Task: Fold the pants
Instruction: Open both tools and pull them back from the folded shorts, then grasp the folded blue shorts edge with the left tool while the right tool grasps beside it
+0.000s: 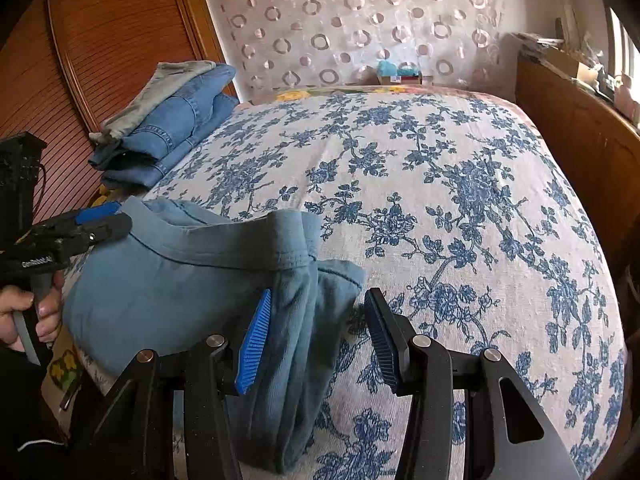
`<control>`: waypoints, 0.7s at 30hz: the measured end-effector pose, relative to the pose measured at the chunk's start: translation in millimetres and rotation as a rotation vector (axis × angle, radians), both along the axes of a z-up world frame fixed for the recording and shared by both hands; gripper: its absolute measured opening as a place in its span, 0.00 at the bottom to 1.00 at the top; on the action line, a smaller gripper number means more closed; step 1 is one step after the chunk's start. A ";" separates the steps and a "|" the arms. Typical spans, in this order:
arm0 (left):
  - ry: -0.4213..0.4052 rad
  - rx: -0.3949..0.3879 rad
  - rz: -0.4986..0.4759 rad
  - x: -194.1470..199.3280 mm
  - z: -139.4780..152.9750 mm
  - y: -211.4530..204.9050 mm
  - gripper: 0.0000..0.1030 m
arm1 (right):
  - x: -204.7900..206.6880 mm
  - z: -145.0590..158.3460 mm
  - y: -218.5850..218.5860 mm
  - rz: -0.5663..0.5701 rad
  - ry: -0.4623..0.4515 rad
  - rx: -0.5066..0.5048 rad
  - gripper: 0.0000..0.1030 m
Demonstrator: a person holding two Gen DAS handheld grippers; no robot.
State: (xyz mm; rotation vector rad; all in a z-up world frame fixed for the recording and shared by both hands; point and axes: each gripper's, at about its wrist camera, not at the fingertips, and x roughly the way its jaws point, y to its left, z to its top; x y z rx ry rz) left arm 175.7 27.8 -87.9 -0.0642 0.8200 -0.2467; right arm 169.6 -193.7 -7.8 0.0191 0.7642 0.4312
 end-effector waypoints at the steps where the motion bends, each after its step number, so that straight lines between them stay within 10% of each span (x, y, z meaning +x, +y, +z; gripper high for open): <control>1: 0.005 -0.001 -0.003 1.8 -2.4 0.0 0.81 | 0.8 -0.1 0.9 0.001 0.000 -0.001 0.48; 21: 0.028 -0.028 -0.012 8.8 -14.2 1.8 0.81 | 3.0 -9.5 17.6 0.020 -0.061 -0.025 0.48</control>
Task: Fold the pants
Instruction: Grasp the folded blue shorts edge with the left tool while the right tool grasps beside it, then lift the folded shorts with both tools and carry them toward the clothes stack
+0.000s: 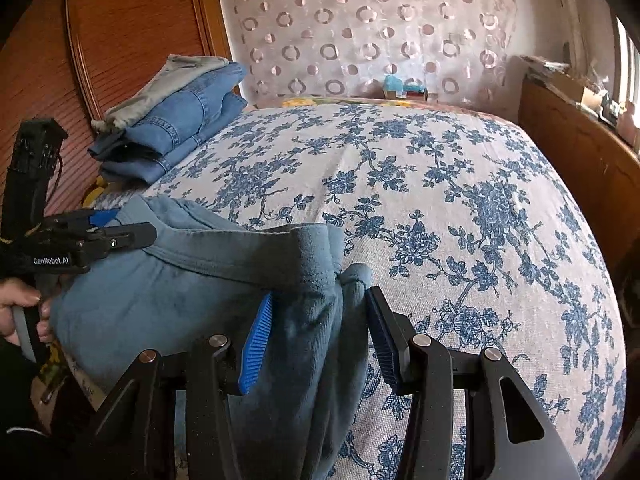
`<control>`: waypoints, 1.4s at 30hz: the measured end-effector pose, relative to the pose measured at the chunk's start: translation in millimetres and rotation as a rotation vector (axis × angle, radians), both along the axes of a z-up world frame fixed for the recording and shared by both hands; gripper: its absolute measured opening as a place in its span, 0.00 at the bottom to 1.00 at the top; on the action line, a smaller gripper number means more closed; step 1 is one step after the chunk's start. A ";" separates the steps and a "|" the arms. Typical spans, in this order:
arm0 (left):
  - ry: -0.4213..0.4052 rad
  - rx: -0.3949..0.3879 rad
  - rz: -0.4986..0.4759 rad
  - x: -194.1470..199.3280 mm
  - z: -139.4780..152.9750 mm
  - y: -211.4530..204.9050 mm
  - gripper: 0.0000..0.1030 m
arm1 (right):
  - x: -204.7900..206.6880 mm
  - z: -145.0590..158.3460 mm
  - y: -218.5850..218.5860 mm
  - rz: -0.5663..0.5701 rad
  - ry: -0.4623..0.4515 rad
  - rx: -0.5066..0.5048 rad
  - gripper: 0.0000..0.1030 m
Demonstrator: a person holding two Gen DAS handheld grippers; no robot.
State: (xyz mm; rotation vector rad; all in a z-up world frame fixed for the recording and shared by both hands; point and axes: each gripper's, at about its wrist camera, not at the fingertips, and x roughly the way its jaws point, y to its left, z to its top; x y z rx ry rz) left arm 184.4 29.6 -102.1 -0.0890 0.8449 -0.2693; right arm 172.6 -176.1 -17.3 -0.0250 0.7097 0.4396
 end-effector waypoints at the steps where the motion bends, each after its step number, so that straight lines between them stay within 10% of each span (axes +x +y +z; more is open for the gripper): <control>1: 0.000 -0.001 0.000 0.0 0.1 0.3 0.81 | 0.1 0.0 -0.8 0.000 0.001 0.003 0.48; 18: -0.003 -0.074 -0.045 -10.5 5.2 -7.4 0.40 | -5.3 -1.1 -5.6 -0.005 -0.011 0.024 0.44; 30: -0.067 -0.083 -0.054 -25.0 23.5 -12.0 0.28 | -1.8 1.4 -9.4 0.020 0.037 0.079 0.19; 42: -0.133 -0.089 -0.048 -41.4 47.4 -9.6 0.23 | -17.9 18.9 -6.5 0.042 -0.019 0.096 0.15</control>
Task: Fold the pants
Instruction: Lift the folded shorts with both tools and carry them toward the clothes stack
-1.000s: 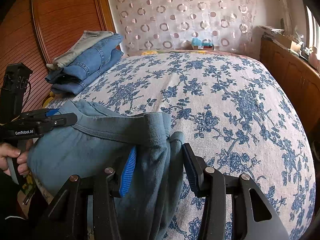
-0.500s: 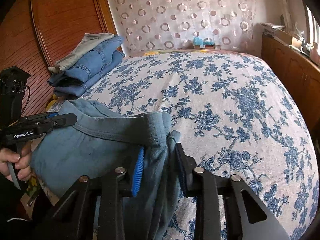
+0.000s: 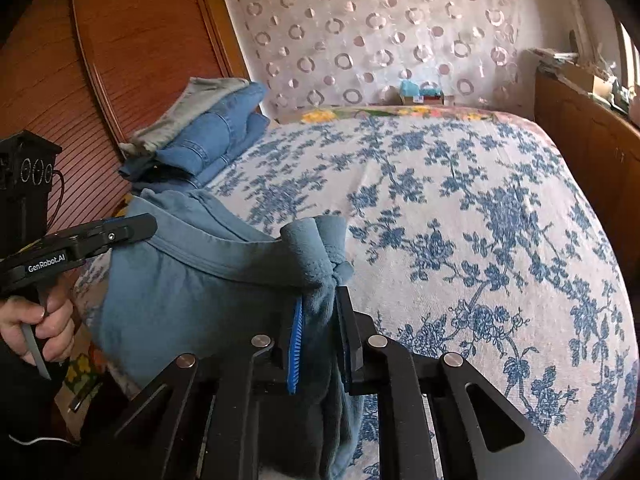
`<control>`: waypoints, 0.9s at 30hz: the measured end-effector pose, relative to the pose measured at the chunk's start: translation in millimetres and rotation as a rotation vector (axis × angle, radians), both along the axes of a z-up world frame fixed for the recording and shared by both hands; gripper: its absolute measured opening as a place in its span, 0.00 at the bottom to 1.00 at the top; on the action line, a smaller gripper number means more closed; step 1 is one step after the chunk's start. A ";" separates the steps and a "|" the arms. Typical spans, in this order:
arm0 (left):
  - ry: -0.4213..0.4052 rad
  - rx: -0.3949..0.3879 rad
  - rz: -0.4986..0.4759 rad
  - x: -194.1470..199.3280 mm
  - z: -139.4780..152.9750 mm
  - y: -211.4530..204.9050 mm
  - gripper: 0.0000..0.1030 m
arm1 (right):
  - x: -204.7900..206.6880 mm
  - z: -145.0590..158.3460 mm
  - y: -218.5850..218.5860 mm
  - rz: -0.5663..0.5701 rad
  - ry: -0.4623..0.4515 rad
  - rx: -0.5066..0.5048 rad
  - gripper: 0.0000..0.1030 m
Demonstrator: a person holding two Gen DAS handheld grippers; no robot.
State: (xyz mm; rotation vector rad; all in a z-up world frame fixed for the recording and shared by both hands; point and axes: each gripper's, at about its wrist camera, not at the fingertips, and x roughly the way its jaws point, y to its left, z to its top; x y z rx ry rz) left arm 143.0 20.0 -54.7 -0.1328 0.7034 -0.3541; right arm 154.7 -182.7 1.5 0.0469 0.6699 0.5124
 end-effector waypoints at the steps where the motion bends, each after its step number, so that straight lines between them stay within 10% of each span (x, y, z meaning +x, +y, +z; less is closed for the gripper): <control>1: -0.004 0.000 0.000 -1.3 1.5 0.0 0.23 | -1.8 2.0 -0.2 0.001 -0.006 0.001 0.15; 16: 0.022 0.014 0.020 1.4 -4.9 -0.7 0.18 | -8.9 3.3 3.6 -0.003 -0.038 -0.041 0.14; 27: 0.131 0.058 0.045 26.8 -38.4 1.3 0.37 | 1.0 -6.1 3.6 -0.011 -0.014 -0.047 0.14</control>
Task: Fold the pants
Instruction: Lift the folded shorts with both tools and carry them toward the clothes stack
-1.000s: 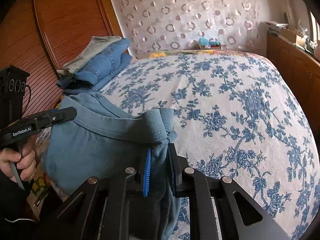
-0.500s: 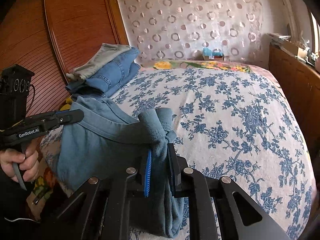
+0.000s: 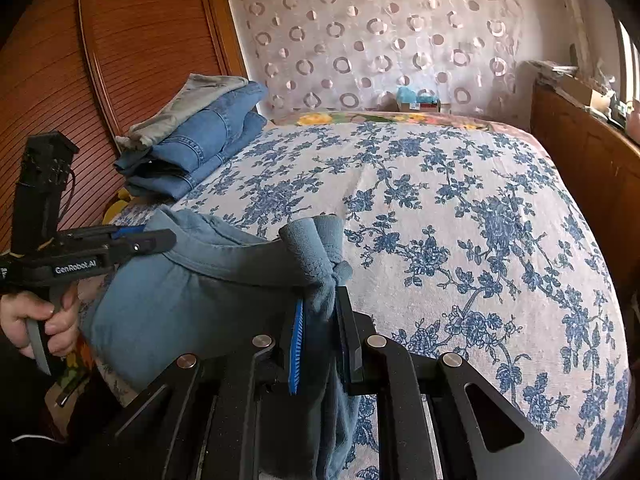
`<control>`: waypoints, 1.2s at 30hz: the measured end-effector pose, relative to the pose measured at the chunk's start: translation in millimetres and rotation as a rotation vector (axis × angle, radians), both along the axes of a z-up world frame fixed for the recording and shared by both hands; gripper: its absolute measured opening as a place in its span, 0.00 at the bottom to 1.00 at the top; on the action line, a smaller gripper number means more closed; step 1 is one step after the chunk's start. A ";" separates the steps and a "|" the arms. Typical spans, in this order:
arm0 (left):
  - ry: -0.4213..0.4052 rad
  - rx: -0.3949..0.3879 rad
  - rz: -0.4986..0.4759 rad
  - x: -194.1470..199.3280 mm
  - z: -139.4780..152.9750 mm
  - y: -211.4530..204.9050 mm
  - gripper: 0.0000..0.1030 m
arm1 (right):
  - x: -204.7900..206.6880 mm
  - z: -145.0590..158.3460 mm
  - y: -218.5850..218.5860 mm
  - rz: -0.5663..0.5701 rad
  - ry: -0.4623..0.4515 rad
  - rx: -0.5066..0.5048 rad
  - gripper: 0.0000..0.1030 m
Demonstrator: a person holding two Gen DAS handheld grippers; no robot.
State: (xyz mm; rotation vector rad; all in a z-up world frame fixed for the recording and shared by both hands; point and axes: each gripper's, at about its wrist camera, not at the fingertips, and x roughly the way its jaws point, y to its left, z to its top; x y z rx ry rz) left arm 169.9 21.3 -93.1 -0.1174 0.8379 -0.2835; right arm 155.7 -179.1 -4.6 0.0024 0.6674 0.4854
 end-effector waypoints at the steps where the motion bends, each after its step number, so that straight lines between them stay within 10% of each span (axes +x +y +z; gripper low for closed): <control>1: 0.005 -0.007 -0.001 0.8 -1.7 1.1 0.37 | 0.5 -0.6 -0.1 0.000 0.002 0.000 0.14; 8: -0.046 -0.016 -0.042 -9.5 10.5 -4.4 0.16 | -0.5 5.2 -1.7 0.014 -0.013 0.015 0.13; 36: -0.367 -0.020 0.076 -4.6 146.9 64.2 0.16 | 40.5 136.7 40.2 0.170 -0.314 -0.036 0.13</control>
